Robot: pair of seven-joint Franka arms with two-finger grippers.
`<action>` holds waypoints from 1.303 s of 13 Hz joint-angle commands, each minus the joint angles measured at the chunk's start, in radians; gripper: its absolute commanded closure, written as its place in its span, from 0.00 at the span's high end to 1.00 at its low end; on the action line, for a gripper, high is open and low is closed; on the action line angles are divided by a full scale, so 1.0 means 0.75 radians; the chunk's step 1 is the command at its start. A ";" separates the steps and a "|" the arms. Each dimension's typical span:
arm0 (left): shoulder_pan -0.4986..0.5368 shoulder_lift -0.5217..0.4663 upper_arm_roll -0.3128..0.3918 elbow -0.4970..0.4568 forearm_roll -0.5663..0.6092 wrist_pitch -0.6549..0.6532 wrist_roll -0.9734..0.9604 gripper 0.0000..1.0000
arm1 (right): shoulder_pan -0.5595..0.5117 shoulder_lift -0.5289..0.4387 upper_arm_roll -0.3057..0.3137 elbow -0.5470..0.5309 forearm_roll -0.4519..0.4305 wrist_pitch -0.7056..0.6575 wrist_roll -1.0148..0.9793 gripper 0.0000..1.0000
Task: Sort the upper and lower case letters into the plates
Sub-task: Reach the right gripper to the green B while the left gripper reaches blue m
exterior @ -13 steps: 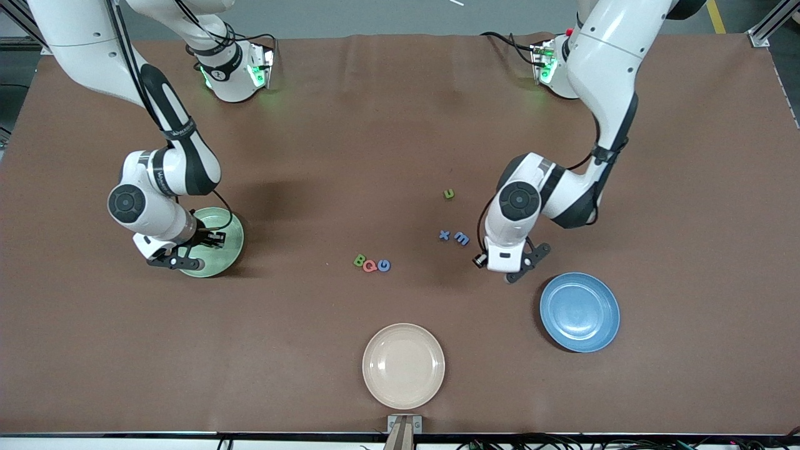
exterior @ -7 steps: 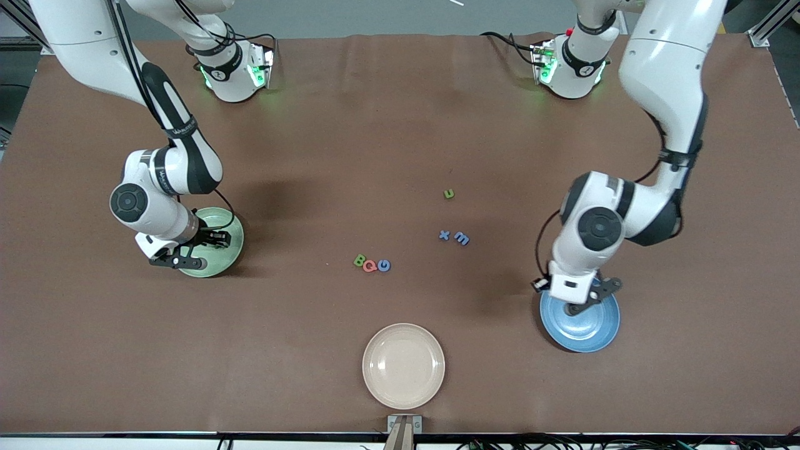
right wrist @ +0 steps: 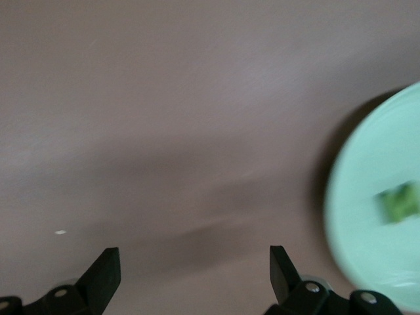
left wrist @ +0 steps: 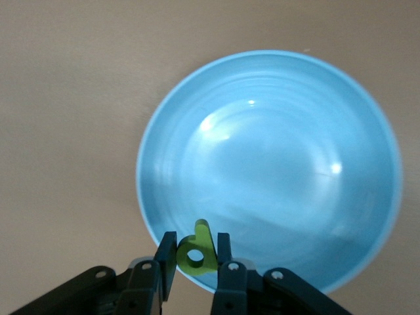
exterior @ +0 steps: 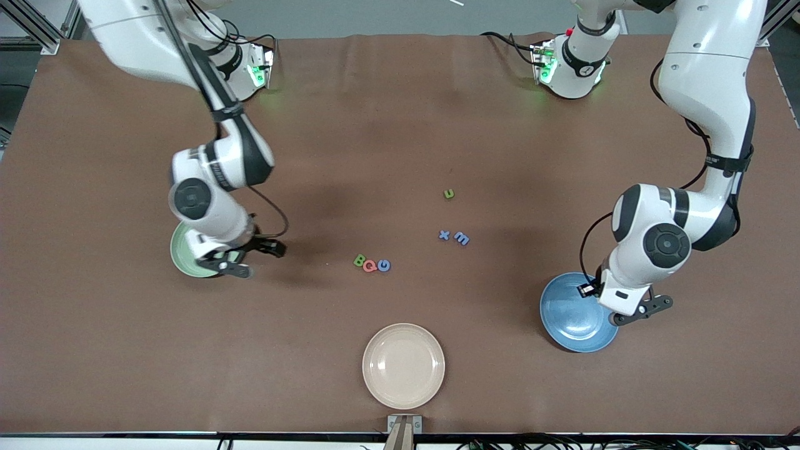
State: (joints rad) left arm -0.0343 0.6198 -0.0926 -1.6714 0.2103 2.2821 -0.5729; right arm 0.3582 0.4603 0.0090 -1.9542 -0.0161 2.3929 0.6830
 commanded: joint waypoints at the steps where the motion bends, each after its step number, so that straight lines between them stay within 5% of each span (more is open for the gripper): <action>1: 0.015 0.055 -0.009 0.020 0.018 0.045 0.023 0.05 | 0.109 0.175 -0.014 0.189 0.003 0.008 0.226 1.00; 3: 0.011 0.071 -0.011 0.022 0.012 0.050 0.021 0.29 | 0.177 0.284 -0.020 0.353 -0.017 -0.004 0.365 1.00; 6: 0.011 0.067 -0.011 0.062 0.012 0.048 0.019 1.00 | 0.212 0.352 -0.030 0.419 -0.062 0.012 0.412 1.00; 10: -0.020 0.006 -0.085 0.050 -0.002 0.015 -0.046 1.00 | 0.248 0.415 -0.030 0.501 -0.091 0.012 0.525 1.00; 13: -0.048 0.000 -0.236 0.022 0.010 -0.016 -0.358 1.00 | 0.283 0.435 -0.030 0.507 -0.126 0.014 0.605 1.00; 17: -0.257 0.053 -0.245 0.001 0.016 0.045 -0.810 1.00 | 0.328 0.458 -0.041 0.505 -0.169 0.023 0.676 1.00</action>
State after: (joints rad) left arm -0.1872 0.6482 -0.2822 -1.6559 0.2101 2.2830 -1.0545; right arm 0.5841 0.7898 -0.0075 -1.5916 -0.1050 2.4119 1.1379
